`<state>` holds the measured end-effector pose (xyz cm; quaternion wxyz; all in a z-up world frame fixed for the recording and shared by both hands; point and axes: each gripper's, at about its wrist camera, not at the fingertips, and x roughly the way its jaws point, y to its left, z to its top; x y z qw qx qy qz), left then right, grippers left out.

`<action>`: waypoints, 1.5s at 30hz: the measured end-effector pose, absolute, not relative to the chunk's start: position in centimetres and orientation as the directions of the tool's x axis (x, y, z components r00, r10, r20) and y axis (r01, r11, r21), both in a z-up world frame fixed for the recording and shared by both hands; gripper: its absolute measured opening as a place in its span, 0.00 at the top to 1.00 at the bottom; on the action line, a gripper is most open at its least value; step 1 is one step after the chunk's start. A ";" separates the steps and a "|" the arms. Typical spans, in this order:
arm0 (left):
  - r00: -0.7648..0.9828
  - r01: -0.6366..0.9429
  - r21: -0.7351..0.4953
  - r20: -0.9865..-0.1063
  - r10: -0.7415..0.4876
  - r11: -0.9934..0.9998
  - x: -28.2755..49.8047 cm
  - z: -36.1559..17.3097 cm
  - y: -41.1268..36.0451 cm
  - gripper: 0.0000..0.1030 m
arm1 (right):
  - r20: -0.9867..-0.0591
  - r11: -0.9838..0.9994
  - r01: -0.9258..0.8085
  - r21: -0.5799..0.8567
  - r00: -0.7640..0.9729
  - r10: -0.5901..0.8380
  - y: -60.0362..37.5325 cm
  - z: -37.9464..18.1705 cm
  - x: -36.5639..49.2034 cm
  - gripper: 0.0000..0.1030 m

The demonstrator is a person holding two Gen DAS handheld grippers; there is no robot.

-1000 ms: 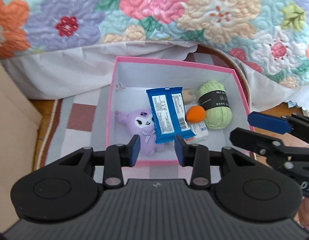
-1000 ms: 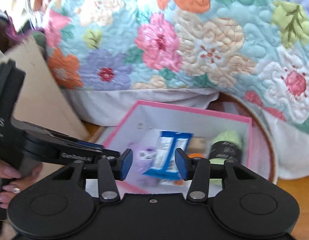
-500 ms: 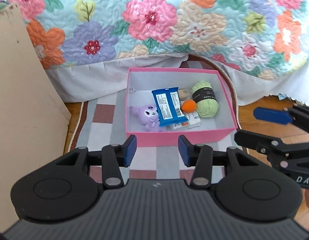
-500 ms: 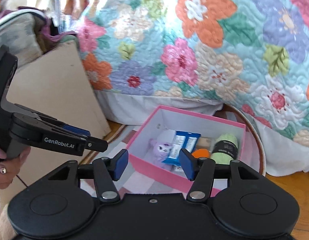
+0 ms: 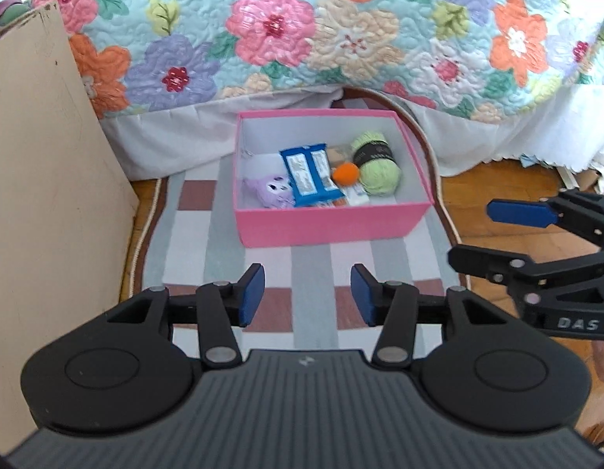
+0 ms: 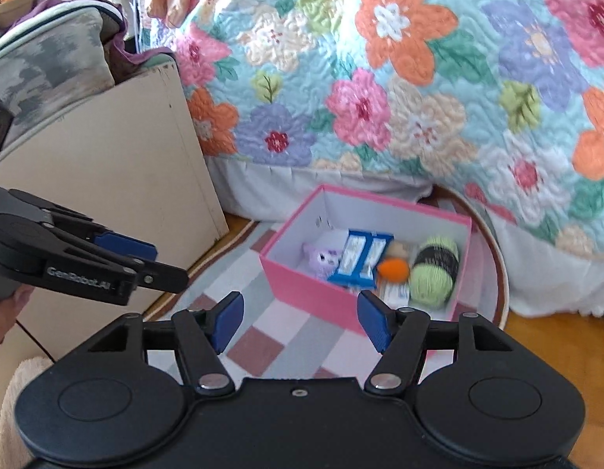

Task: Organize objects

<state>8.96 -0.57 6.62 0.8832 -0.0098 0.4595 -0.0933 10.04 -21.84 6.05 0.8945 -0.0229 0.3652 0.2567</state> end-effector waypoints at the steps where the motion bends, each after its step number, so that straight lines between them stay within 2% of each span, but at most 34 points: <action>1: 0.557 0.157 -0.104 -0.812 -0.175 0.982 8.7 6.6 -0.7 0.51 | -0.668 0.871 -0.467 0.153 0.600 0.440 -22.0 5.7 9.7 0.33; 8: 0.545 0.130 -0.111 -0.822 -0.165 0.985 7.6 5.4 -0.4 0.48 | -0.687 0.889 -0.424 0.174 0.594 0.419 -22.8 3.7 8.5 0.32; 11: 0.536 0.112 -0.104 -0.831 -0.148 0.988 7.4 4.5 -0.2 0.48 | -0.704 0.912 -0.387 0.139 0.609 0.366 -23.0 3.2 8.3 0.31; 15: 0.523 0.096 -0.109 -0.840 -0.143 0.989 7.1 3.6 -0.2 0.42 | -0.742 0.942 -0.331 0.053 0.618 0.259 -22.9 2.7 8.3 0.28; 17: 0.521 0.090 -0.115 -0.841 -0.145 0.989 7.0 3.5 -0.2 0.38 | -0.757 0.955 -0.296 0.012 0.621 0.203 -22.9 2.6 8.4 0.22; 18: 0.521 0.087 -0.117 -0.841 -0.145 0.989 6.9 3.4 -0.2 0.36 | -0.759 0.960 -0.281 -0.004 0.626 0.180 -22.9 2.6 8.4 0.16; 20: 0.522 0.079 -0.113 -0.842 -0.138 0.990 7.0 3.3 -0.2 0.34 | -0.747 0.963 -0.269 -0.019 0.644 0.165 -23.0 2.7 8.2 0.14; 25: 0.524 0.061 -0.094 -0.844 -0.112 0.994 6.9 3.0 -0.3 0.24 | -0.758 0.971 -0.238 0.030 0.627 0.177 -23.3 2.7 7.9 0.10; 27: 0.529 0.050 -0.092 -0.842 -0.104 0.995 6.8 2.9 -0.2 0.10 | -0.766 0.974 -0.223 0.034 0.620 0.168 -23.2 2.7 7.9 0.10; 29: 0.536 0.043 -0.085 -0.839 -0.094 0.995 6.7 2.7 -0.3 0.02 | -0.769 0.977 -0.211 0.043 0.617 0.167 -23.3 2.7 7.8 0.10; 45: 0.470 -0.016 -0.041 -0.882 -0.029 0.999 6.5 1.1 -0.2 0.02 | -0.794 0.987 -0.159 0.014 0.598 0.108 -23.3 2.3 7.8 0.10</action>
